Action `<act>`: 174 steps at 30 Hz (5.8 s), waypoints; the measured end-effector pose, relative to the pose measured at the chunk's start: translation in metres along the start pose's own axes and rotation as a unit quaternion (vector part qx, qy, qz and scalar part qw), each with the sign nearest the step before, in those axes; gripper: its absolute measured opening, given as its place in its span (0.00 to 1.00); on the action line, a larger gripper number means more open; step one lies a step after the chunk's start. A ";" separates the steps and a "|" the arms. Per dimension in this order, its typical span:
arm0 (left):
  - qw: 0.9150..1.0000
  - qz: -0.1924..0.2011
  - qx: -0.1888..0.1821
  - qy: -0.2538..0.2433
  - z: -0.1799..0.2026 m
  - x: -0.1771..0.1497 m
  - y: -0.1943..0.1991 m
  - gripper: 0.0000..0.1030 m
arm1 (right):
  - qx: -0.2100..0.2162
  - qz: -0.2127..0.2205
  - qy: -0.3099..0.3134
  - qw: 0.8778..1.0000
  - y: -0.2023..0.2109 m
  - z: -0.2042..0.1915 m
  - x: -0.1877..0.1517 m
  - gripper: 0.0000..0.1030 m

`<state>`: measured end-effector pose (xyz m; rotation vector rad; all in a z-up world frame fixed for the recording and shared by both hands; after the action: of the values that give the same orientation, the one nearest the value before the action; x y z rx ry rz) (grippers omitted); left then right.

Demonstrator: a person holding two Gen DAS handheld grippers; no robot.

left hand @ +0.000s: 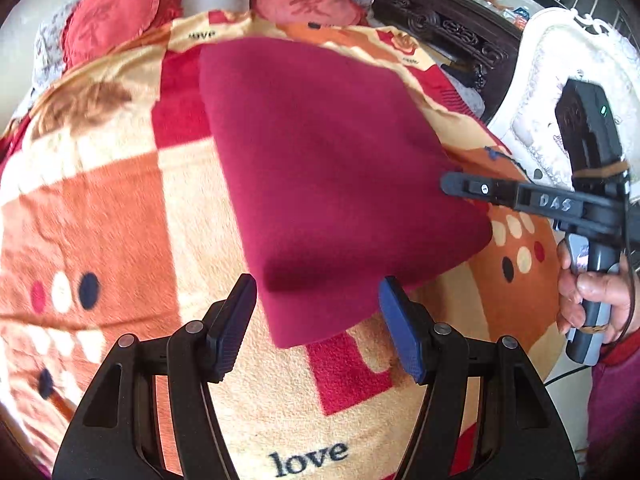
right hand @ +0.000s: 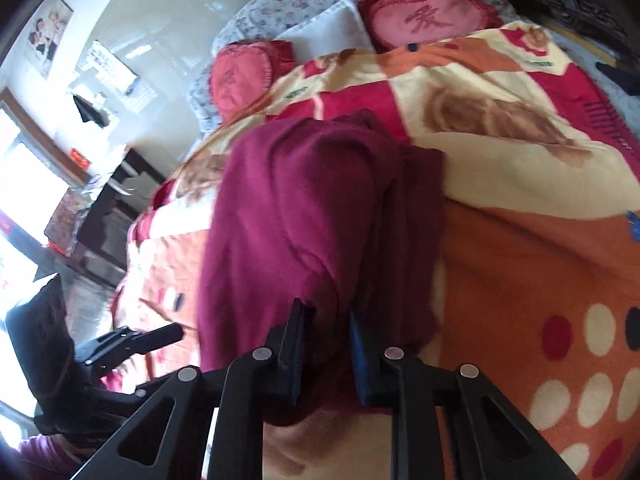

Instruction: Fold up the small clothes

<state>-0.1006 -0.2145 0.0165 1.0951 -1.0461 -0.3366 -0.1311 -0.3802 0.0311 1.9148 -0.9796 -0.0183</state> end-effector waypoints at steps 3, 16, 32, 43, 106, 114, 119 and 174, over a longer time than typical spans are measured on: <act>1.000 -0.019 0.001 0.011 -0.001 -0.005 -0.014 0.62 | -0.018 -0.008 -0.032 0.999 -0.011 0.029 -0.006 0.17; 0.999 0.027 0.027 0.025 -0.008 0.024 0.016 0.62 | -0.003 0.058 0.023 0.998 0.044 -0.024 0.011 0.19; 0.997 0.011 0.024 0.068 -0.026 0.045 -0.030 0.75 | -0.074 0.047 0.016 0.996 -0.021 0.017 0.013 0.46; 0.994 0.023 -0.021 0.101 -0.040 0.046 -0.019 0.76 | -0.020 0.052 -0.028 0.998 -0.010 0.023 0.024 0.63; 0.990 0.016 0.111 0.087 -0.066 -0.043 0.054 0.58 | -0.035 -0.039 0.200 0.978 -0.035 -0.085 -0.119 0.41; 0.985 0.042 0.135 0.094 -0.065 -0.041 0.075 0.58 | -0.036 -0.022 0.179 0.983 -0.007 -0.098 -0.120 0.44; 0.983 0.052 0.149 0.095 -0.062 -0.042 0.088 0.58 | -0.037 0.018 0.150 0.988 0.016 -0.111 -0.118 0.49; 0.981 0.055 0.163 0.094 -0.061 -0.058 0.098 0.58 | -0.103 0.047 0.093 0.989 0.004 -0.112 -0.109 0.64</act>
<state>-0.1038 -0.0949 0.0650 1.3272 -1.0096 0.0316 -0.1630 -0.2293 0.0552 1.6488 -0.9030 0.1085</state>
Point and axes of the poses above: each gripper's, at about its wrist camera, not at the fingertips, and y roughly against the way its jaws point, z to its right, x to its top, the point moved 7 cm from there along -y, roughly the way its jaws point, and after that the axes turned 14 degrees about -y, right-handed, at the moved point
